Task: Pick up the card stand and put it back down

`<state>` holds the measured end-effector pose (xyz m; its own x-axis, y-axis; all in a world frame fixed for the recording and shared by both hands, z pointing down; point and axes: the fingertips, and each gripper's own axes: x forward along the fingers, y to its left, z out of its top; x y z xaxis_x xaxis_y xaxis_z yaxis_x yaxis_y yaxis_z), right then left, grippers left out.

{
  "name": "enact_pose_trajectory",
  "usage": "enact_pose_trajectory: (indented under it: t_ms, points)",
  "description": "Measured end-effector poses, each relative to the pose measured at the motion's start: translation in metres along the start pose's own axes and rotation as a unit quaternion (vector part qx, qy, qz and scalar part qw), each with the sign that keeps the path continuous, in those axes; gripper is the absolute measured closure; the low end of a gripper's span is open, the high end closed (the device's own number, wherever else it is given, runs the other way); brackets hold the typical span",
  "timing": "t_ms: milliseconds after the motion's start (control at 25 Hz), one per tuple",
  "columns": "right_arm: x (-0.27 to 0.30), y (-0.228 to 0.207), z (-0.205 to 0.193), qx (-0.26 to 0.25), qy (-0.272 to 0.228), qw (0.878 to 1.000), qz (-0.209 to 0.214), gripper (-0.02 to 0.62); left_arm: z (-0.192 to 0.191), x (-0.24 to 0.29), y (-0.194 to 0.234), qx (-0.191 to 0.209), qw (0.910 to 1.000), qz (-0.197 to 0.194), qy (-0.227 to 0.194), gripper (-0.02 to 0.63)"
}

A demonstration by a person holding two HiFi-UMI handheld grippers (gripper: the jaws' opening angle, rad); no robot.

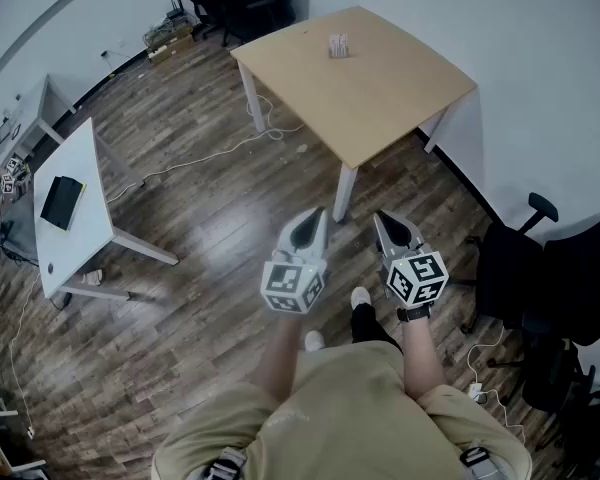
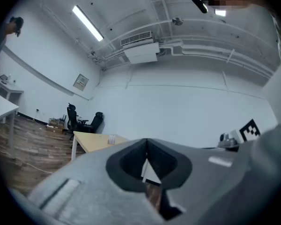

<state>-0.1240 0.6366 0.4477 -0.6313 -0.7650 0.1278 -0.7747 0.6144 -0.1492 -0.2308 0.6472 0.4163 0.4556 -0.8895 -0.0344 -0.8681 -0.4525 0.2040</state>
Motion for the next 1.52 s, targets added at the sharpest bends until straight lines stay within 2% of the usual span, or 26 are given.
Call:
enact_pose_trajectory:
  t_ms: [200, 360, 600, 720, 840, 920, 1040, 1080, 1120, 1240, 1280, 1520]
  points:
    - [0.028, -0.028, 0.015, 0.032, -0.021, 0.999, -0.009, 0.588, -0.009, 0.034, 0.009, 0.008, 0.9995, 0.004, 0.029, 0.601]
    - [0.051, -0.057, 0.034, 0.038, -0.038, 0.999, 0.000, 0.588, 0.004, 0.074, 0.016, 0.023, 0.9992, 0.013, 0.030, 0.601]
    - [0.075, -0.131, 0.084, 0.032, -0.077, 0.996, 0.013, 0.588, 0.021, 0.159, -0.005, 0.057, 0.9982, 0.012, 0.013, 0.601]
    - [0.078, -0.166, 0.097, 0.026, -0.083, 0.996, 0.019, 0.588, 0.020, 0.202, -0.022, 0.069, 0.9975, 0.010, 0.013, 0.601]
    - [0.079, -0.201, 0.087, 0.029, -0.067, 0.997, 0.012, 0.588, 0.001, 0.233, -0.042, 0.070, 0.9971, -0.003, 0.030, 0.601]
    - [0.083, -0.227, 0.070, 0.048, -0.049, 0.998, -0.001, 0.588, -0.018, 0.250, -0.051, 0.056, 0.9971, -0.010, 0.050, 0.601]
    - [0.092, -0.258, 0.052, 0.064, -0.024, 0.998, -0.010, 0.588, -0.032, 0.270, -0.056, -0.020, 0.9977, -0.016, 0.063, 0.601]
    - [0.095, -0.265, 0.050, 0.064, -0.021, 0.998, -0.010, 0.588, -0.032, 0.277, -0.056, -0.033, 0.9974, -0.016, 0.062, 0.601]
    - [0.098, -0.272, 0.049, 0.064, -0.020, 0.998, -0.011, 0.588, -0.032, 0.284, -0.055, -0.029, 0.9975, -0.013, 0.063, 0.601]
    - [0.110, -0.291, 0.047, 0.066, -0.019, 0.997, -0.019, 0.588, -0.034, 0.303, -0.043, 0.038, 0.9966, 0.008, 0.072, 0.601]
    - [0.116, -0.295, 0.044, 0.064, -0.016, 0.998, -0.021, 0.588, -0.037, 0.308, -0.037, 0.047, 0.9959, 0.013, 0.076, 0.601]
    - [0.160, -0.322, 0.045, 0.033, -0.007, 0.999, -0.020, 0.588, -0.052, 0.350, 0.016, 0.042, 0.9952, 0.030, 0.083, 0.601]
